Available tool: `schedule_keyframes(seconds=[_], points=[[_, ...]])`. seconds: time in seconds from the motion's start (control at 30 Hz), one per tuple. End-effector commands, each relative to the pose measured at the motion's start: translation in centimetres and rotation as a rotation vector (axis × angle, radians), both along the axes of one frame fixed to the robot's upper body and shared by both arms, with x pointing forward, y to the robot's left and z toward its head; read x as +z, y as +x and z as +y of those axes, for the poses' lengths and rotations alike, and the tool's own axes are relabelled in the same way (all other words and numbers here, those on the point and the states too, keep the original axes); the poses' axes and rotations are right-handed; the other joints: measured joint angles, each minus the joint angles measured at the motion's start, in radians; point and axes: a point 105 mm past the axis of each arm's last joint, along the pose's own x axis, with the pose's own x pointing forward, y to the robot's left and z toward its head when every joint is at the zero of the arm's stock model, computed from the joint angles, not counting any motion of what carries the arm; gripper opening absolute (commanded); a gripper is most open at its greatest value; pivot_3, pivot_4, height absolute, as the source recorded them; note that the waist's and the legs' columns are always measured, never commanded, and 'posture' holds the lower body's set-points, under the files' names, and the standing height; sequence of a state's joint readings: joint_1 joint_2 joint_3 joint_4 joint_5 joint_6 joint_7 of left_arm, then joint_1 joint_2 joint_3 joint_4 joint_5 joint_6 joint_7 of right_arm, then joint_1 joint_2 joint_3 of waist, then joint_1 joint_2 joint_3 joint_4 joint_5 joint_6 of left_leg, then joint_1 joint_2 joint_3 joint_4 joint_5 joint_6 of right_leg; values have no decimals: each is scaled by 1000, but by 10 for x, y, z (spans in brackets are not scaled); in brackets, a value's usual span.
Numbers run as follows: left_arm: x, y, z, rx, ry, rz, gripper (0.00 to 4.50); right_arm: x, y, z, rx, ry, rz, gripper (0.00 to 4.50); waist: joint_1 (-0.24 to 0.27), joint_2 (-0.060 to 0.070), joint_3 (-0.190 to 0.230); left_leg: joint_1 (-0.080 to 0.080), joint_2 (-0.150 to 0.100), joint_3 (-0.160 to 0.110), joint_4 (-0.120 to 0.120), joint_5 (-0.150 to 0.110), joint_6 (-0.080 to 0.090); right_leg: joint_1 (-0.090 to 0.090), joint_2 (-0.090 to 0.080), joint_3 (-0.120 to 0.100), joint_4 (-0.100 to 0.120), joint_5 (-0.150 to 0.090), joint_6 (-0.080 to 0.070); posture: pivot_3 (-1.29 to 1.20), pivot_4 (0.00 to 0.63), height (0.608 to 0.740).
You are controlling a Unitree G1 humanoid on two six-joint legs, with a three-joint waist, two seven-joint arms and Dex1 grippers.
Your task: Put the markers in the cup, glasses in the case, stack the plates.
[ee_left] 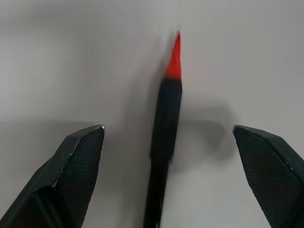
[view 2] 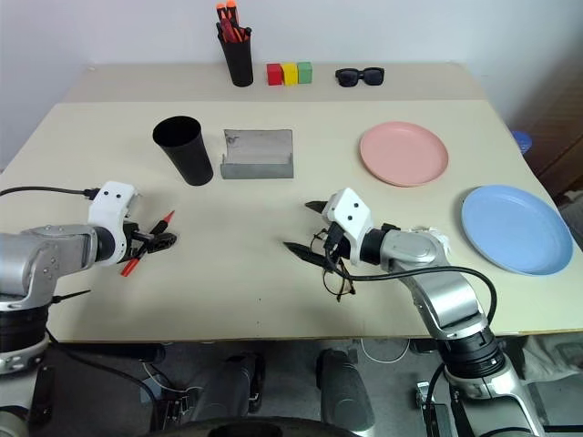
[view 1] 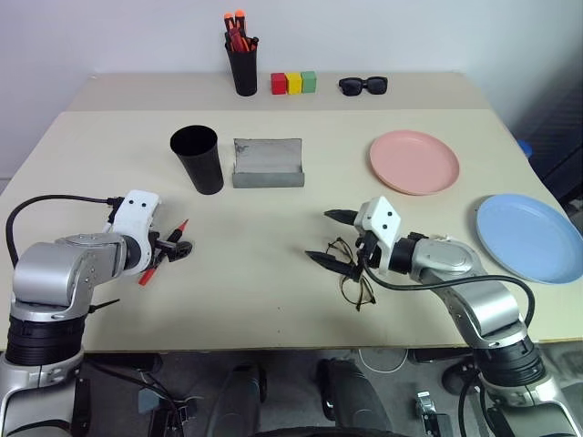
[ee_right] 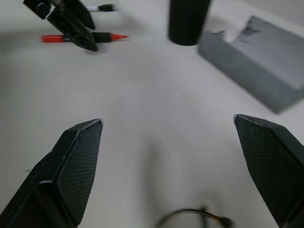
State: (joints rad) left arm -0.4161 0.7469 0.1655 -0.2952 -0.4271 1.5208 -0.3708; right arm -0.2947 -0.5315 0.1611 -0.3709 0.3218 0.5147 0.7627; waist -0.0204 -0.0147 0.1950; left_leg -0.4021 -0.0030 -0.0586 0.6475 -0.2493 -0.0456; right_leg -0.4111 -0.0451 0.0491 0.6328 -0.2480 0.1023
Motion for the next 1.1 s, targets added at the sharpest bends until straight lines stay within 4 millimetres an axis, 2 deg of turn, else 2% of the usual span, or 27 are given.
schedule_keyframes(seconds=[0.03, 0.13, 0.37, 0.4, 0.53, 0.67, 0.77, 0.83, 0.93, 1.03, 1.1], points=[[0, -7, -1, -9, 0, 63, 4477, 7, -10, 11, 44, 17, -32, 4500, 0, 0, 0, 0, 0, 0, 0, 0, 0, 0, 0, 0, 0, 0, 0, 0, 150, 740], [0, -9, 1, -4, 4, 76, 3670, 6, -10, 14, 54, 19, -28, 4500, 0, 0, 0, 0, 0, 0, 0, 0, 0, 0, 0, 0, 0, 0, 0, 0, 150, 740], [1, -10, 5, 18, 13, 67, 185, 3, -13, 21, 82, 15, -26, 4500, 1, 0, 0, 0, 0, 0, 0, 0, 0, 0, -1, 0, 0, 0, 0, 0, 150, 740], [4, -7, 4, 16, 7, 39, 58, 4, -13, 21, 86, 11, -29, 4500, 2, 0, 0, 0, 0, 0, 0, 0, 0, 0, -1, 0, 0, 0, 0, 0, 150, 740], [21, 4, 7, 37, -43, -123, 58, 9, -10, 23, 87, 19, -43, 4500, 5, 0, 0, 0, 0, 0, 0, 0, 0, 0, -1, 0, 0, 0, 0, 0, 150, 740], [71, 16, 20, 84, -67, -526, 58, 18, -1, 29, 64, 52, -72, 4500, 4, -2, -1, 0, 0, 0, 0, 1, -1, 0, -2, 0, 0, 0, -1, 0, 150, 740], [121, 19, 35, 166, -116, -846, 58, 35, 17, 36, -9, 127, -129, 4500, 4, -2, -1, 0, 1, 0, -1, 1, -2, -1, -2, 0, 0, 1, -2, 0, 150, 740], [148, 20, 42, 227, -120, -1013, 58, 47, 29, 38, -67, 179, -163, 4500, 7, -3, 0, 0, 1, 0, 0, 2, -4, -1, -2, 0, 0, 1, -3, 0, 150, 740], [164, 28, 33, 236, -89, -1121, 58, 63, 42, 41, -127, 256, -203, 4500, 11, -3, -1, -1, -1, 0, 0, 2, -5, -1, -2, 0, -1, 2, -3, 0, 150, 740], [179, 44, 12, 231, -94, -1229, 58, 74, 52, 44, -164, 302, -238, 4500, 15, -4, -1, -1, -2, 0, 0, 2, -4, 0, -3, 0, -1, 3, -1, 0, 150, 740], [181, 57, -4, 205, -71, -1261, 58, 77, 57, 48, -170, 314, -251, 4500, 13, -4, -1, -1, -2, 0, 0, 3, -4, 0, -2, -1, -1, 5, 1, 0, 150, 740]])
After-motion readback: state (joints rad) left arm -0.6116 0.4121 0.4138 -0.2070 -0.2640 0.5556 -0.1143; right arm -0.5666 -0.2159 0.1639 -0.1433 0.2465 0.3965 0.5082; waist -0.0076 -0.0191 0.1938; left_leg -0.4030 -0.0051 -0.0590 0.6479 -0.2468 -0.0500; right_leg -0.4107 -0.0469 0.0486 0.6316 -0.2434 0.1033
